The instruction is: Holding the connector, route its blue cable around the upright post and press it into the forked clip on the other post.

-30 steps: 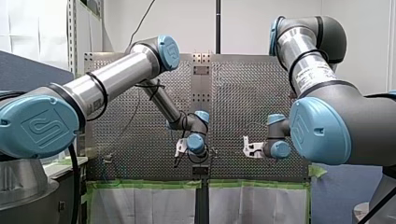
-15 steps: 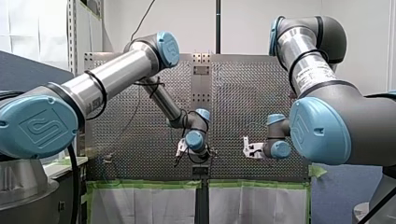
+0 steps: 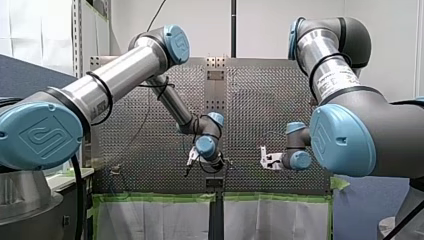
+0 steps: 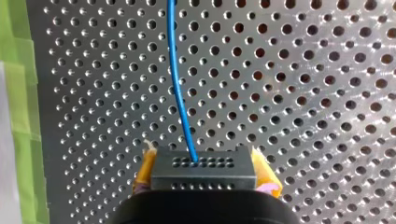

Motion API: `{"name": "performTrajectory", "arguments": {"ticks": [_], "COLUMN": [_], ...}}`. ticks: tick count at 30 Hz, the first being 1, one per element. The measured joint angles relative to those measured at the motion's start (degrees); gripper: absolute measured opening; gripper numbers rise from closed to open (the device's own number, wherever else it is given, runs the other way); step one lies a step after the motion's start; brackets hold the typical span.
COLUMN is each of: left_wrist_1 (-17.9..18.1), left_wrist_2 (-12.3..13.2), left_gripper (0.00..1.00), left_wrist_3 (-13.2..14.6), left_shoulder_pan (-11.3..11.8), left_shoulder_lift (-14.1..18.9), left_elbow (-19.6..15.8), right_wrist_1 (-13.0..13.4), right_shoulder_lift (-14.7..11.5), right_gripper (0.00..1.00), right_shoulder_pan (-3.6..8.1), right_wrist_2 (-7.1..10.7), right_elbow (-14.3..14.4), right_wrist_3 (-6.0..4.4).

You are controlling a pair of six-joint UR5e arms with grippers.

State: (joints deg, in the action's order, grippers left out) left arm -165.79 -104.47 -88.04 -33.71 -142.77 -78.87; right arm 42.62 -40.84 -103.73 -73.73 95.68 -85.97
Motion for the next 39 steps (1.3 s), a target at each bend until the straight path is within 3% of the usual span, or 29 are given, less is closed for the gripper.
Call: {"name": "performTrajectory", "arguments": {"ticks": [19, 39], "left_wrist_1": [2.16, 2.01], "left_wrist_2": [1.14, -0.43], "left_gripper": [1.0, 1.0], "left_wrist_3": [0.36, 0.47], "left_shoulder_pan": [-1.28, -2.65], "left_shoulder_lift": [2.81, 3.23], "left_elbow": [-5.01, -5.41], "right_wrist_1": [-0.42, -0.51], "right_shoulder_lift": [0.01, 0.0], "right_gripper": [0.0, 0.0], "right_shoulder_pan": [0.0, -0.02], "right_wrist_2": [0.05, 0.67], "right_elbow": [0.0, 0.0], "right_wrist_3": [0.0, 0.0]}}
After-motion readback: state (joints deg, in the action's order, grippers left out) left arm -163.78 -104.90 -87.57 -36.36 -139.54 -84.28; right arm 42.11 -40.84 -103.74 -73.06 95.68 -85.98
